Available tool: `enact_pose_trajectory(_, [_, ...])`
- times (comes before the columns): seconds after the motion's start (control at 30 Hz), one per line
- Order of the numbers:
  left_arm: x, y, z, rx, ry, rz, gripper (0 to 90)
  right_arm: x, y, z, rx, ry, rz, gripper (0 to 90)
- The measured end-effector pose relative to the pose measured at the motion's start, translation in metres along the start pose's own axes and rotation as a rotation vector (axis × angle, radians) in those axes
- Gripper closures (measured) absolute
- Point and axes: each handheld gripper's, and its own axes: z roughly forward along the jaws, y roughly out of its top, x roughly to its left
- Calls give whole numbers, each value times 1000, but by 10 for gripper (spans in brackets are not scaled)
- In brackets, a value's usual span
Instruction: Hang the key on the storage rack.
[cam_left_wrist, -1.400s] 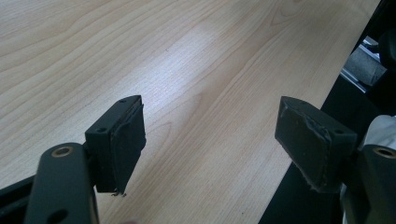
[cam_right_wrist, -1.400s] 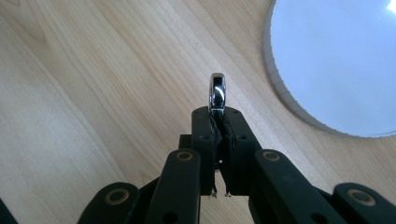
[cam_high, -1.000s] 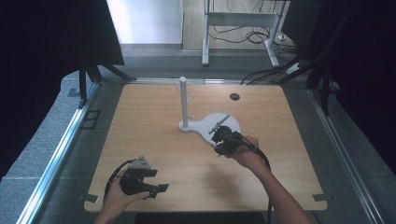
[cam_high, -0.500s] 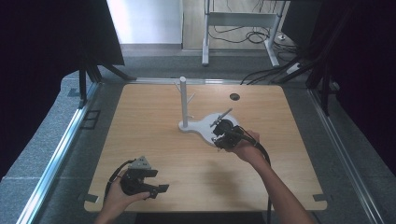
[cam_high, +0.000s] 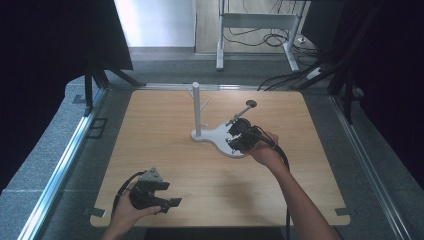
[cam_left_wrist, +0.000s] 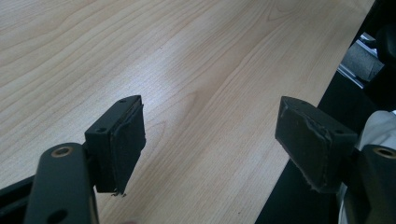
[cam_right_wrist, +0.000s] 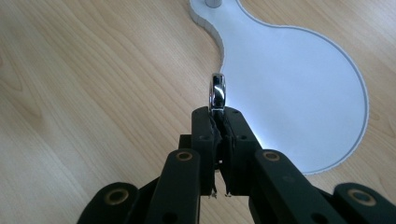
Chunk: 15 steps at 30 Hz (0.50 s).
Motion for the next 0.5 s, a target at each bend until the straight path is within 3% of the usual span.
enact_pose_trajectory(0.5, [-1,0,2,10,-2,1,247,-8,15,6,-5,0,16,847])
